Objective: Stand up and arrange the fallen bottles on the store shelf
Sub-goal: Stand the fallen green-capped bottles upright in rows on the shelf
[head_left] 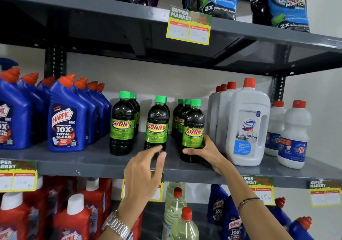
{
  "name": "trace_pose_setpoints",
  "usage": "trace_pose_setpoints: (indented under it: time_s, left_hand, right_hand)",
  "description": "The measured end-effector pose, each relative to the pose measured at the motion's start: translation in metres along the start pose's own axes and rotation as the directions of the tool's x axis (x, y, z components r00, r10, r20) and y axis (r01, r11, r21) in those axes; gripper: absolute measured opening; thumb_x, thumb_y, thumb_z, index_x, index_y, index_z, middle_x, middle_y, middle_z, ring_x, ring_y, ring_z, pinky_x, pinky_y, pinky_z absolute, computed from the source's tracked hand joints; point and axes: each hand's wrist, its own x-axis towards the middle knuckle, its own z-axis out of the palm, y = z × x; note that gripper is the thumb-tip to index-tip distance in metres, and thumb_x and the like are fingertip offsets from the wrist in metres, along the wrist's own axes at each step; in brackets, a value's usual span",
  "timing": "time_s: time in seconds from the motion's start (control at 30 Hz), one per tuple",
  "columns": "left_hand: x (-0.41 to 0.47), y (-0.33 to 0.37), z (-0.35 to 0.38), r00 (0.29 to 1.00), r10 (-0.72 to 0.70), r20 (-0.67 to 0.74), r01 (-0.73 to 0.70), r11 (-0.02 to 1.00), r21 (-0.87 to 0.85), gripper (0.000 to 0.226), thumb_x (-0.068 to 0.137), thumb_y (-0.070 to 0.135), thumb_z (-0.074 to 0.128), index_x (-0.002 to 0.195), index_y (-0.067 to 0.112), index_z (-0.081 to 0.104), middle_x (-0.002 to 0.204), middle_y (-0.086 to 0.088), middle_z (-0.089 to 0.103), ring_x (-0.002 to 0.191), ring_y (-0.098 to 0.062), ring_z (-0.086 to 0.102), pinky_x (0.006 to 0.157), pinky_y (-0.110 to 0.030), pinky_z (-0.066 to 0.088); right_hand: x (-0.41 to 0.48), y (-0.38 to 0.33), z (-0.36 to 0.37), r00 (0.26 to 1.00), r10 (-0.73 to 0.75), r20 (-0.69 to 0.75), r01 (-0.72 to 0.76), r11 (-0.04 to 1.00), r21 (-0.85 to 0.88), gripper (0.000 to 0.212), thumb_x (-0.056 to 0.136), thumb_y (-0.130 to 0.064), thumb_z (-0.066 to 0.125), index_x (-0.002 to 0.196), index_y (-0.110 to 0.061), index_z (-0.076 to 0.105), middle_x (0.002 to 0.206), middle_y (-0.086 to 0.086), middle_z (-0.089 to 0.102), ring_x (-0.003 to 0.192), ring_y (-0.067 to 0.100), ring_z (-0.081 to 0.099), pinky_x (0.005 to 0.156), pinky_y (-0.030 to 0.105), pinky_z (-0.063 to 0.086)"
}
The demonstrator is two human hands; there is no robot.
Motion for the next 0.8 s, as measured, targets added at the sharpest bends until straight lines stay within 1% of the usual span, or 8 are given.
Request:
trace_pose_setpoints:
  time_s: [0.07,0.13,0.2,0.27,0.37,0.43,0.63,0.8]
  left_hand:
    - [0.009,0.001,-0.001,0.995,-0.064,-0.070,0.063,0.998,-0.007,0.038,0.091,0.043,0.048,0.116,0.017,0.059,0.110,0.004,0.068,0.099,-0.013,0.062,0.082,-0.037,0.050]
    - [0.020,-0.006,0.000,0.985,-0.169,-0.045,0.169,0.986,0.003,0.052,0.086,0.037,0.060,0.130,0.014,0.044,0.127,-0.002,0.057,0.113,-0.017,0.055,0.089,-0.042,0.047]
    - [0.034,-0.019,0.000,0.925,-0.349,0.149,0.353,0.936,-0.004,0.085,0.078,0.038,0.070,0.143,0.009,0.022,0.146,-0.007,0.037,0.129,-0.022,0.040,0.101,-0.044,0.038]
    - [0.052,-0.030,0.001,0.797,-0.457,0.396,0.488,0.873,0.025,0.107,0.070,0.039,0.078,0.146,0.007,0.009,0.152,-0.010,0.025,0.136,-0.024,0.030,0.108,-0.041,0.029]
    - [0.076,-0.043,0.003,0.637,-0.392,0.663,0.535,0.844,-0.015,0.098,0.064,0.030,0.084,0.140,0.012,0.024,0.141,-0.006,0.042,0.119,-0.016,0.043,0.100,-0.031,0.032]
    - [0.084,-0.050,0.003,0.570,-0.342,0.747,0.509,0.861,0.005,0.089,0.062,0.026,0.085,0.134,0.016,0.033,0.133,-0.003,0.050,0.111,-0.013,0.047,0.099,-0.028,0.034]
    - [0.083,-0.066,0.007,0.630,-0.366,0.685,0.540,0.840,-0.048,0.088,0.056,0.031,0.088,0.131,0.018,0.043,0.125,0.000,0.058,0.112,-0.015,0.052,0.098,-0.029,0.037]
    - [0.084,-0.062,0.019,0.626,-0.339,0.703,0.545,0.834,-0.084,0.086,0.057,0.026,0.088,0.130,0.017,0.044,0.124,-0.001,0.060,0.112,-0.016,0.055,0.102,-0.034,0.038]
  right_hand:
    - [-0.001,-0.001,0.000,1.000,0.009,0.001,-0.009,1.000,0.013,0.082,0.054,-0.021,0.088,0.119,-0.023,0.038,0.107,-0.010,0.059,0.094,-0.002,0.056,0.063,0.010,0.045]
    - [-0.002,-0.002,0.000,1.000,0.013,0.013,-0.013,1.000,0.020,0.081,0.055,-0.019,0.087,0.119,-0.023,0.037,0.107,-0.011,0.058,0.093,-0.003,0.055,0.062,0.010,0.045]
    - [-0.003,-0.003,0.000,0.999,0.016,0.037,-0.016,1.000,0.019,0.081,0.056,-0.015,0.087,0.119,-0.024,0.037,0.110,-0.008,0.059,0.096,-0.001,0.055,0.065,0.012,0.044]
    - [-0.003,-0.003,0.000,0.997,0.014,0.071,-0.015,1.000,0.003,0.081,0.055,-0.010,0.086,0.121,-0.022,0.039,0.112,-0.004,0.061,0.099,0.002,0.057,0.069,0.014,0.044]
    - [-0.003,-0.002,-0.001,0.996,0.012,0.092,-0.011,1.000,-0.006,0.083,0.056,-0.006,0.085,0.125,-0.018,0.041,0.115,0.002,0.062,0.103,0.008,0.057,0.075,0.017,0.044]
    - [-0.002,-0.001,-0.002,0.996,0.011,0.085,-0.012,1.000,0.005,0.082,0.055,-0.007,0.086,0.124,-0.017,0.043,0.115,0.002,0.063,0.102,0.008,0.058,0.074,0.016,0.044]
    - [-0.001,0.003,-0.002,0.999,0.023,0.036,-0.024,1.000,0.010,0.077,0.048,-0.012,0.090,0.112,-0.021,0.047,0.110,0.000,0.063,0.099,0.009,0.060,0.074,0.018,0.045]
    - [0.000,0.006,-0.004,0.998,0.037,-0.043,-0.037,0.999,0.009,0.081,0.045,-0.013,0.091,0.113,-0.019,0.048,0.105,-0.004,0.064,0.096,0.007,0.059,0.072,0.017,0.044]
